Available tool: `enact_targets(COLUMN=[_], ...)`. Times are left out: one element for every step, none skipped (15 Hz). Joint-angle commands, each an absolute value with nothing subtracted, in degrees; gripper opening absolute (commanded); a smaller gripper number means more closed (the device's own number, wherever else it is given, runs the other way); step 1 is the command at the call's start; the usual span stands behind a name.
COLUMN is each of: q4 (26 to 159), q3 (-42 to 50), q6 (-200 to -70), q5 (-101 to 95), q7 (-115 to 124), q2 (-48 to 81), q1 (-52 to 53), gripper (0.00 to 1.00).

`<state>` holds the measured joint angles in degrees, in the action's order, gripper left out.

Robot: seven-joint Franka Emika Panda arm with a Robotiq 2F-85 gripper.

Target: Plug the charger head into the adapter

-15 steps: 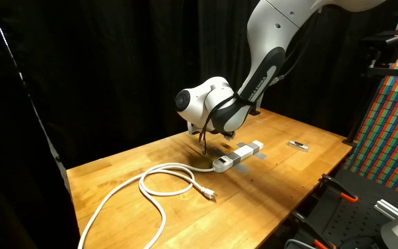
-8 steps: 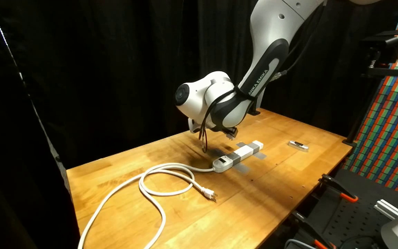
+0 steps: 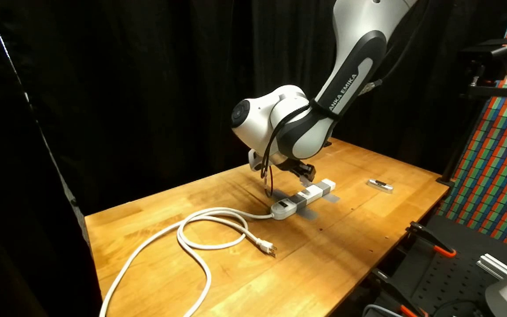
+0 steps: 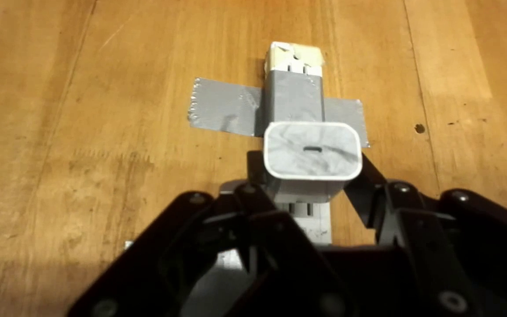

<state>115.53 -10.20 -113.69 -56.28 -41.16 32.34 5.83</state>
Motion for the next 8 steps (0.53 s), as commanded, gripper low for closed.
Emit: enact_targets(q4=[120.04,120.61,120.95,121.07,121.16,121.23,121.1,120.95], q3=[-10.96,-10.73,-10.25,-10.02,-9.92,-9.87,-9.91,-9.97], q6=[-117.26,-118.36,-119.19,-119.42,-119.72,-119.91,-119.48,-118.76], q5=[-53.85,-54.27,-55.53,-56.15,-56.56,-56.93,-56.94,-56.98], q7=[-41.0,-39.78,-37.52,-36.17,-35.09,-34.17,-34.0,-34.25], q2=[28.17,27.86,27.76,27.81,27.88,28.0,28.27,28.54], q1=[4.72,5.0,5.69,6.14,6.35,6.52,6.63,6.79], gripper=[0.23,0.23,0.23,0.23,0.23,0.23,0.23,0.23])
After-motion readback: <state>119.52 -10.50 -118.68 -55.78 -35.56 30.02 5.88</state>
